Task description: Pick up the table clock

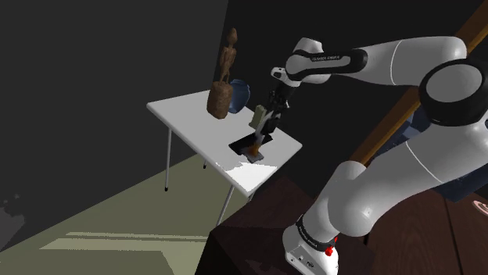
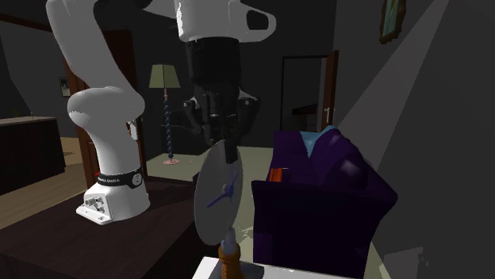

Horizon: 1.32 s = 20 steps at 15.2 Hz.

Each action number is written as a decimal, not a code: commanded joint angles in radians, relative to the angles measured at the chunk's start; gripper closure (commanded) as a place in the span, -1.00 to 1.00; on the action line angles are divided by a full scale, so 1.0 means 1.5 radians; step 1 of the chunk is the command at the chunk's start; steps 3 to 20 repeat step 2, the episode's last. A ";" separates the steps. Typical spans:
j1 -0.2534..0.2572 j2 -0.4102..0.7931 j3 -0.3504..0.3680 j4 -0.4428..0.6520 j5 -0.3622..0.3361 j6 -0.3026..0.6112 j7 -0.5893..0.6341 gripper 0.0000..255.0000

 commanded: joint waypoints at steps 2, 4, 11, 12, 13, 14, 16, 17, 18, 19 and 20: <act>-0.001 -0.007 0.004 0.008 -0.003 -0.014 0.002 1.00; -0.001 -0.007 0.004 0.008 -0.003 -0.014 0.002 1.00; -0.001 -0.007 0.004 0.008 -0.003 -0.014 0.002 1.00; -0.001 -0.007 0.004 0.008 -0.003 -0.014 0.002 1.00; -0.001 -0.007 0.004 0.008 -0.003 -0.014 0.002 1.00; -0.001 -0.007 0.004 0.008 -0.003 -0.014 0.002 1.00; -0.001 -0.007 0.004 0.008 -0.003 -0.014 0.002 1.00; -0.001 -0.007 0.004 0.008 -0.003 -0.014 0.002 1.00; -0.001 -0.007 0.004 0.008 -0.003 -0.014 0.002 1.00; -0.001 -0.007 0.004 0.008 -0.003 -0.014 0.002 1.00; -0.001 -0.007 0.004 0.008 -0.003 -0.014 0.002 1.00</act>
